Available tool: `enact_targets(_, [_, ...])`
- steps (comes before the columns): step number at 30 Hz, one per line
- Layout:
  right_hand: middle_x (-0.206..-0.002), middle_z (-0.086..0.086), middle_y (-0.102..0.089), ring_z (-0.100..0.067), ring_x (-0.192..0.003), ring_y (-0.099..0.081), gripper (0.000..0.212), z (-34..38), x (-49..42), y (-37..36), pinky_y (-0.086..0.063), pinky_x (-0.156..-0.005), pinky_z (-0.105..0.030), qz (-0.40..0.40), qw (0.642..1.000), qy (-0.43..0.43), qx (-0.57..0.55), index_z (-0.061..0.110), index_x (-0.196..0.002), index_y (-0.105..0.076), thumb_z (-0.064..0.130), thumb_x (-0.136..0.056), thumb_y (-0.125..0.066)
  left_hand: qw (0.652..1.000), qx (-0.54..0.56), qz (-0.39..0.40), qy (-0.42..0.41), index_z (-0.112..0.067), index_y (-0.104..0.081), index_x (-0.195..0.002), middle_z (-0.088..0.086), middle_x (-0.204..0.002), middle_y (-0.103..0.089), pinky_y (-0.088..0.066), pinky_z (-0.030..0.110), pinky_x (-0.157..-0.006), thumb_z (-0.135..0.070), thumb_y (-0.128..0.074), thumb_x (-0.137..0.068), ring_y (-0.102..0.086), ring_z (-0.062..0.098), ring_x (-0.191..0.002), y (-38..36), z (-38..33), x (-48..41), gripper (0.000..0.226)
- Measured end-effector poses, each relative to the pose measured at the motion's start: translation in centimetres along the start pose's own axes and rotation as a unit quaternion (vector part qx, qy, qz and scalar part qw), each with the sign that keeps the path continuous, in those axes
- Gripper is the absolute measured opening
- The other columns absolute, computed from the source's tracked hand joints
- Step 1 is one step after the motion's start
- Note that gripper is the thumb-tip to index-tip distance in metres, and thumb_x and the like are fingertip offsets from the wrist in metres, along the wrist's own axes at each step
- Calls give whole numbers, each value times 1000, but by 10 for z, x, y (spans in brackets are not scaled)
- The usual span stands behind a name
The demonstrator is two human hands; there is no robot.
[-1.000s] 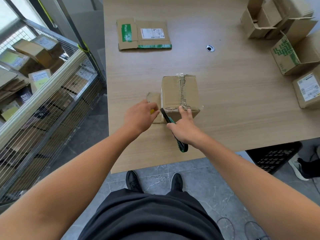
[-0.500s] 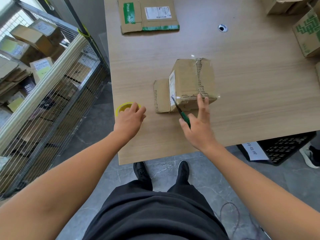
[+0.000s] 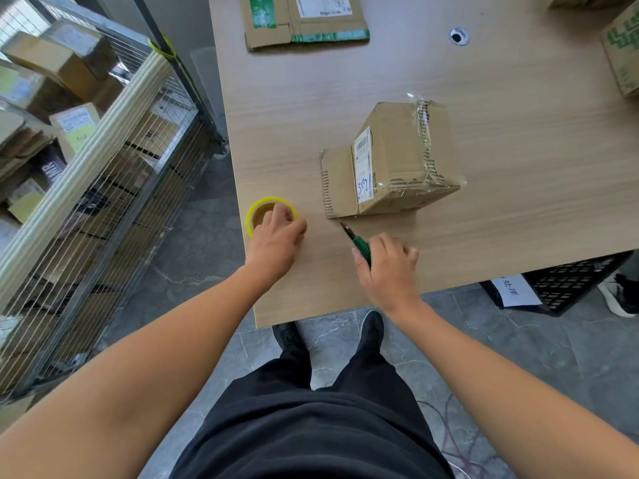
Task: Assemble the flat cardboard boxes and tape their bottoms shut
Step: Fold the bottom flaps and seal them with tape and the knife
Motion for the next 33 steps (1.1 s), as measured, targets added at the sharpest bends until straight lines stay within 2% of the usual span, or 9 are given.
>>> enact_targets(5, [-89, -7, -60, -33, -86, -57, 28, 6, -12, -39, -32, -73, -40, 121, 989, -55, -64, 15, -99, -46, 43, -105, -41, 999, 28, -12, -22, -17, -65, -104, 12, -122, -46, -52, 49, -74, -23, -63, -95, -48, 34, -102, -1, 2, 1, 11])
enact_targets(11, [-87, -12, -61, -36, -80, -57, 23, 20, -25, -45, -39, -64, -40, 122, 982, -70, -127, 15, -95, -44, 35, -104, -49, 998, 49, -21, -12, -18, -66, -102, 10, -122, -46, -53, 49, -77, -24, -64, -96, -50, 33, -105, 1, 1, 0, 9])
enact_targets(14, [-82, -5, -56, -30, -76, -54, 24, 23, -24, -43, -35, -62, -37, 124, 979, -66, -150, 17, -91, -41, 35, -104, -49, 997, 69, -40, -3, -19, -64, -103, 10, -124, -43, -55, 47, -65, -25, -61, -98, -55, 34, -95, 6, 0, 3, 9])
enact_targets(17, [-79, -3, -53, -23, -73, -50, 23, 27, -22, -20, -36, -62, -35, 57, 969, -53, -236, 14, -91, -46, 32, -103, -52, 991, 107, -78, 30, -28, -57, -102, 3, -125, -36, -55, 45, -57, -30, -55, -101, -56, 30, -86, 20, -1, 3, 3])
enact_targets(21, [-82, 6, -42, -10, -81, -36, 18, 14, -27, 44, -32, -73, -16, -169, 941, -23, -294, 25, -89, -46, 36, -100, -56, 978, 164, -125, 37, -26, -55, -103, -7, -128, -38, -50, 39, -60, -29, -52, -103, -55, 22, -88, 46, -8, -4, 4])
enact_targets(24, [-91, -1, -48, -23, -89, -45, 23, -39, -46, 77, -44, -81, -37, -267, 895, -129, -332, 37, -90, -40, 37, -98, -60, 971, 203, -127, 25, -19, -51, -110, -7, -125, -52, -52, 47, -72, -26, -44, -106, -59, 24, -87, 64, -28, -21, 12])
enact_targets(26, [-102, -10, -52, -20, -93, -55, 19, -77, -59, 85, -50, -85, -38, -256, 867, -193, -382, 32, -105, -47, 34, -97, -64, 964, 238, -114, 33, -20, -50, -108, -4, -114, -59, -51, 50, -78, -26, -40, -106, -58, 22, -89, 71, -49, -31, 12])
enact_targets(29, [-105, 6, -57, 13, -96, -58, 31, -106, -78, 81, -43, -81, -7, -185, 864, -208, -419, 19, -125, -50, 31, -99, -63, 954, 272, -115, 55, -21, -45, -99, -3, -99, -56, -47, 50, -75, -22, -36, -104, -53, 22, -83, 77, -85, -45, 10])
enact_targets(33, [-122, -13, -61, 10, -106, -54, 19, -106, -87, 63, -42, -73, -6, -128, 885, -180, -409, 20, -106, -48, 32, -100, -62, 949, 287, -116, 54, -14, -46, -99, 2, -99, -55, -43, 45, -77, -27, -45, -103, -50, 24, -86, 78, -125, -61, 14])
Point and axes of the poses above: each hand's wrist, its own x-axis away from the middle knuckle, its own y-axis out of the back of the hand, z = x × y, the point moved 6 cm from there along -x, towards the middle knuckle
